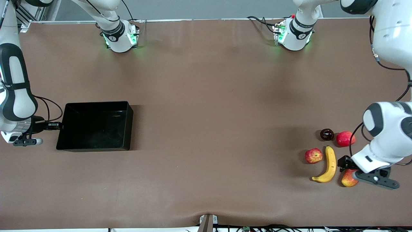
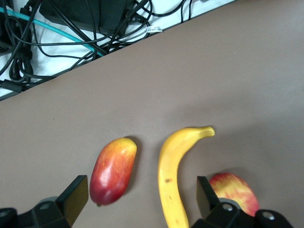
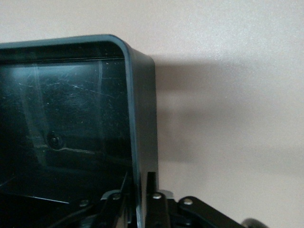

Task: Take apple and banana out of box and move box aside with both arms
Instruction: 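Slide the black tray away from the fruits with the right gripper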

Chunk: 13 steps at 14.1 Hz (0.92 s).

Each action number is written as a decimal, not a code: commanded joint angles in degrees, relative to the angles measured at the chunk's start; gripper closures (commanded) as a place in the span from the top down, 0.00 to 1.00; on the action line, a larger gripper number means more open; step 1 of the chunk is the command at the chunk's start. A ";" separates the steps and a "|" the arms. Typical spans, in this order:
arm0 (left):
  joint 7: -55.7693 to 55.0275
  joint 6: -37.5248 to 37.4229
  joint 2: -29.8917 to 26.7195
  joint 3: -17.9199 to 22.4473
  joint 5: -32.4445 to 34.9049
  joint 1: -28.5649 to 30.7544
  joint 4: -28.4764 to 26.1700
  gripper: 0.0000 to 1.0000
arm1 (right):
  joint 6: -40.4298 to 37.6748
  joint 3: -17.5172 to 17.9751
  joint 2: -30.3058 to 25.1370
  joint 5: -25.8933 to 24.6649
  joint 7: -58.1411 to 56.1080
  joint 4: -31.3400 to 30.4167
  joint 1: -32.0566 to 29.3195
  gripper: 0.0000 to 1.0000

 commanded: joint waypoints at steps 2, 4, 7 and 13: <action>-4.45 -8.79 -7.10 -0.11 -2.20 -0.16 -1.66 1.00 | -4.45 1.39 -2.13 0.90 -0.58 1.51 -1.27 1.00; -7.35 -13.36 -10.00 -0.81 -2.20 -0.08 -1.66 1.00 | -4.82 1.65 -1.95 0.56 -1.54 7.37 -1.01 1.00; -10.08 -18.29 -13.61 -1.43 -4.91 0.19 -1.75 1.00 | -5.96 1.47 -1.16 -4.18 -5.24 14.95 1.02 1.00; -11.31 -24.27 -16.96 -1.43 -7.30 0.01 -1.83 1.00 | -11.92 1.30 -1.86 -5.51 -4.81 29.46 5.05 1.00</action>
